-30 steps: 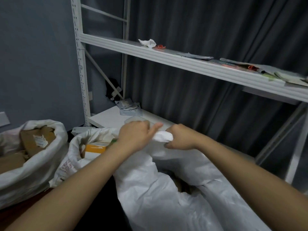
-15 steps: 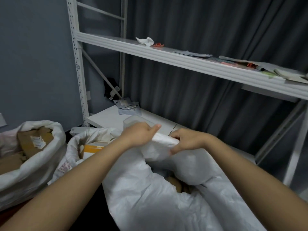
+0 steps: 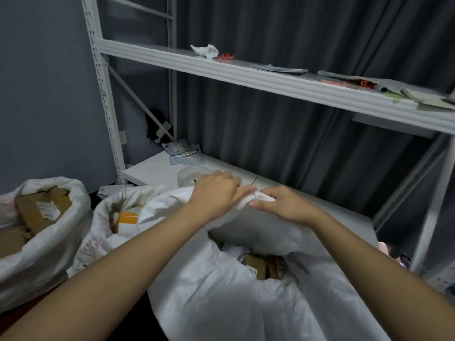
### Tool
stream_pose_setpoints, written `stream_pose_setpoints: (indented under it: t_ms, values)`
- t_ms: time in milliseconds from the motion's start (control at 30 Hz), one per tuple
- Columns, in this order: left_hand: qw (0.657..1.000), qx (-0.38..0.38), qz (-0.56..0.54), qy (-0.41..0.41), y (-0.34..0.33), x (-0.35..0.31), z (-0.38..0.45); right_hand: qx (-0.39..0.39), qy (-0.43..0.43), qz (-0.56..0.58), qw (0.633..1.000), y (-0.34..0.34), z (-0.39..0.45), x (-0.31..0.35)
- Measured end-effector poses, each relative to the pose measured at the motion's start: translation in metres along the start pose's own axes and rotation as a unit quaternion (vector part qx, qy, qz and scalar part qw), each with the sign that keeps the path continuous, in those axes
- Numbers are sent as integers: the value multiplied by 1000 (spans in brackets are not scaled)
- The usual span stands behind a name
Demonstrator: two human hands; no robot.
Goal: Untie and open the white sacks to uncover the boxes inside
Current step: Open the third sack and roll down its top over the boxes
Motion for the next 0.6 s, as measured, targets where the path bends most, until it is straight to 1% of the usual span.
stream_pose_setpoints:
  t_ms: [33,67,133,167,200,233,267,300,333,367,400,433,467,500,533,567,600]
  values:
    - [1000,13,-13,-6,-6,-4,1,22,-14,8,1000,0,-1,-3]
    - [998,33,-42,17,-9,-1,3,31,-13,-14,999,2,-2,-7]
    - [983,90,-116,111,-12,16,11,-3,8,-113,994,7,-5,-16]
    - [978,105,-118,134,-12,24,12,-30,13,-148,988,7,-6,-20]
    - [982,107,-88,126,-11,26,13,-57,14,-147,987,7,-8,-23]
    - [990,94,-55,91,-12,21,14,-71,6,-108,992,6,-10,-28]
    - [995,79,-35,42,-15,11,15,-62,-10,-35,997,5,-13,-30]
    - [997,72,-33,1,-18,-1,15,-31,-39,26,998,3,-15,-33]
    - [996,80,-43,-17,-22,-10,16,4,-66,55,996,2,-17,-36]
    - [993,97,-69,-5,-26,-11,16,18,-71,43,996,2,-19,-39]
    - [986,126,-103,35,-28,-6,18,3,-61,4,998,4,-20,-43]
    - [976,154,-131,85,-29,2,21,-37,-45,-58,997,7,-20,-46]
    - [970,164,-135,116,-29,8,23,-76,-33,-99,992,8,-21,-46]
    - [976,157,-102,110,-29,8,24,-101,-23,-110,989,7,-22,-46]
    - [988,127,-56,70,-28,3,24,-105,-16,-78,991,4,-22,-46]
    - [995,93,-27,12,-29,-8,23,-83,-22,-8,996,1,-23,-46]
    - [996,74,-24,-43,-32,-22,21,-42,-44,60,996,-3,-26,-45]
Point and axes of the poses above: each hand's wrist, its own z-axis towards the middle knuckle, its own y-axis out of the back of the hand, x = y × z, the point moved 3 cm from there along z, towards the middle knuckle, and after that the axes turned 7 degrees about -z, right-handed, at the moved point
